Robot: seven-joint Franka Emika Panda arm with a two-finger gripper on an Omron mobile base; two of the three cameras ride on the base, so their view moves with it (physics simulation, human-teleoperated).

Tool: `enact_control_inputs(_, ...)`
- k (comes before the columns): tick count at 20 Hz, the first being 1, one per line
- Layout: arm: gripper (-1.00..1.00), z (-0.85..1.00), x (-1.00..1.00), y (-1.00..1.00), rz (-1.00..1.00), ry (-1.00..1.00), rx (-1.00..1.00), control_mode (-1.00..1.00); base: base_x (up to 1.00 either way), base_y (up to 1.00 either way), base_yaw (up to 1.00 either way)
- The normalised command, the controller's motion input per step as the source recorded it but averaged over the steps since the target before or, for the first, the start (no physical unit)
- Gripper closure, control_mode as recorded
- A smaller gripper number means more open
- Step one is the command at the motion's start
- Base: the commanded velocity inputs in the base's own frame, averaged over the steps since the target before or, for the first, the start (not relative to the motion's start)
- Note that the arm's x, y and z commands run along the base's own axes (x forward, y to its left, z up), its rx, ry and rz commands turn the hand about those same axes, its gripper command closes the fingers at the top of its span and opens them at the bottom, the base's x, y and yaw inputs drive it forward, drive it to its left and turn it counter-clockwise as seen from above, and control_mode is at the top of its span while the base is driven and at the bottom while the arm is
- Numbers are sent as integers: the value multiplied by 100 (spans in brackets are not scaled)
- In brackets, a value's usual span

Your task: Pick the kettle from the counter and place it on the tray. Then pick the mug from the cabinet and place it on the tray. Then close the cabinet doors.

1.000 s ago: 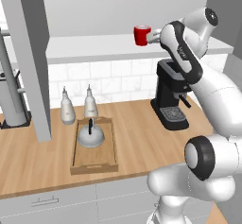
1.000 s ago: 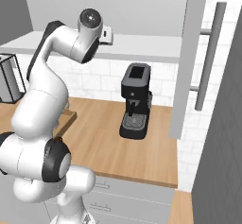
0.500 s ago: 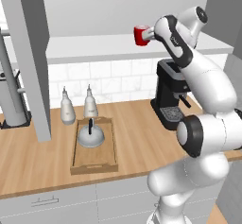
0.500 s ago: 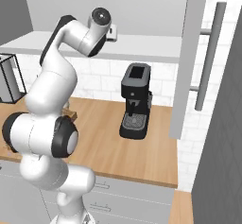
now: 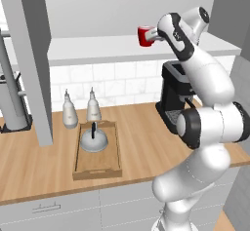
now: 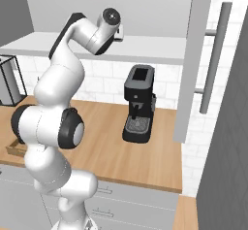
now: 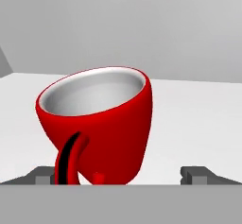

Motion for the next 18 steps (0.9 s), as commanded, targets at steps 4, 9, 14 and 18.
enact_control_inputs(4,100,-4,1,5,0,0,0,-100,0,0,0)
enact_control_inputs(9,100,-6,0,4,0,-2,0,-100,0,0,0)
enact_control_inputs(14,100,-2,0,1,0,-6,0,-100,0,0,0)
enact_control_inputs(18,100,0,0,10,1,-11,0,-100,0,0,0)
